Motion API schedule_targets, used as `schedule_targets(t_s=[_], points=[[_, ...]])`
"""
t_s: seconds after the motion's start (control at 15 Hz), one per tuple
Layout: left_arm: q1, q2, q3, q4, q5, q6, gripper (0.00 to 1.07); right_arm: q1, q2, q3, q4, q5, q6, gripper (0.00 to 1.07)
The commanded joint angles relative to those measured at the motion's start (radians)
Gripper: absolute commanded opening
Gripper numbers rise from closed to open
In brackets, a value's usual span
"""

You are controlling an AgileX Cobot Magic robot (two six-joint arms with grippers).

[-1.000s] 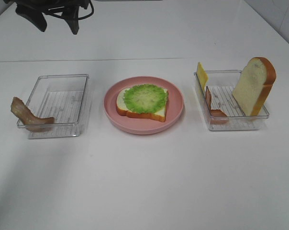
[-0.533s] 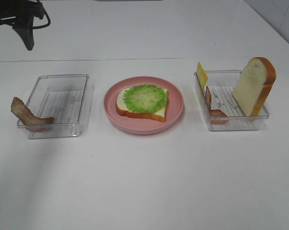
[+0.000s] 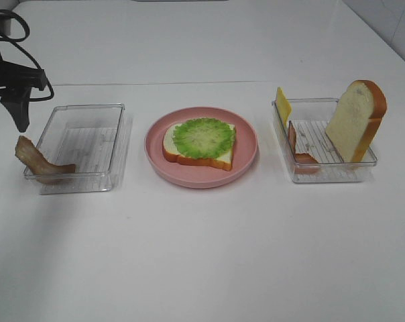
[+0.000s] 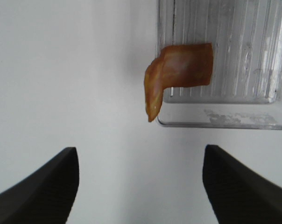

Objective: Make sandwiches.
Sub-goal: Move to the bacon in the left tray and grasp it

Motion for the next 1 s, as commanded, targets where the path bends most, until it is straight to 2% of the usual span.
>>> schedule_targets(t_s=[0.07, 0.6, 0.73, 0.87, 1.0], points=[[-0.001, 0.0, 0.018, -0.008, -0.068, -0.012, 0.71, -0.006, -0.017, 0.0, -0.003, -0.012, -0.008, 0.76], [-0.001, 0.166, 0.012, -0.013, -0.169, -0.008, 0.71, -0.006, -0.017, 0.0, -0.003, -0.012, -0.008, 0.76], [-0.001, 0.183, 0.012, -0.022, -0.207, -0.008, 0.68, -0.006, -0.017, 0.0, -0.003, -0.012, -0.008, 0.76], [-0.001, 0.185, 0.012, -0.046, -0.249, 0.015, 0.64, -0.006, -0.017, 0.0, -0.003, -0.012, -0.008, 0.76], [-0.001, 0.185, 0.012, -0.057, -0.257, 0.015, 0.64, -0.006, -0.017, 0.0, -0.003, -0.012, -0.008, 0.76]])
